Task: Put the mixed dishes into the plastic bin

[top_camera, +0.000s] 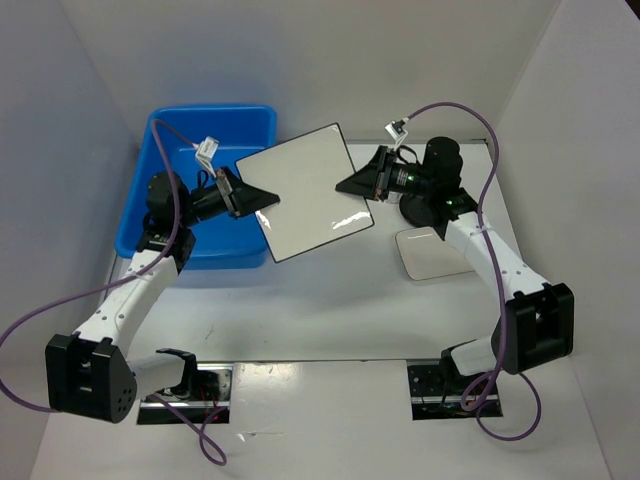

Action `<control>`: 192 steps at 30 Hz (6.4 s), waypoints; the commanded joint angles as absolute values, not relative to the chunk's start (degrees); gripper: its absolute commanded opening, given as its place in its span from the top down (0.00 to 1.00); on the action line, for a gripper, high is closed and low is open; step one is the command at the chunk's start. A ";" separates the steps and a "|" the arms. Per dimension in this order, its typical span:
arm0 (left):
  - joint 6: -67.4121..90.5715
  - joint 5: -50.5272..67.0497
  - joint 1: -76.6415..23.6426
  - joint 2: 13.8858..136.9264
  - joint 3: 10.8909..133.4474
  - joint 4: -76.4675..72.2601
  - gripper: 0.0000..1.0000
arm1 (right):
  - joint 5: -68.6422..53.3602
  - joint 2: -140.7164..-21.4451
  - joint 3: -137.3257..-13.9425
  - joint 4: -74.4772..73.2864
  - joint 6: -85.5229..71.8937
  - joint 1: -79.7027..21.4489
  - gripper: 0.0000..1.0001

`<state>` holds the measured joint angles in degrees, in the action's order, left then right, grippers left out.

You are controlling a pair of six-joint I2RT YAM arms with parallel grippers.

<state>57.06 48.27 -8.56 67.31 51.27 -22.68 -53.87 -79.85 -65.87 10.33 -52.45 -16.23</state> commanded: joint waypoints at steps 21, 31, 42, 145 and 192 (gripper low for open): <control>45.62 34.29 -0.10 76.37 73.02 -7.40 1.00 | -48.52 -73.75 -72.95 -2.46 -39.38 -8.62 0.00; 46.14 27.87 14.23 85.69 77.17 -3.43 1.00 | -47.29 -69.35 -67.77 -3.78 -37.01 -8.61 0.00; 39.38 25.93 18.02 96.23 80.95 2.11 1.00 | -46.15 -67.76 -64.86 -4.92 -35.86 -8.61 0.00; 33.40 23.99 6.94 71.90 71.72 22.32 0.00 | 5.36 -80.42 -35.43 -19.52 -64.15 16.26 0.58; 35.50 25.05 6.94 70.84 66.80 19.34 0.00 | -0.60 -63.28 -33.93 -23.11 -65.04 7.48 1.00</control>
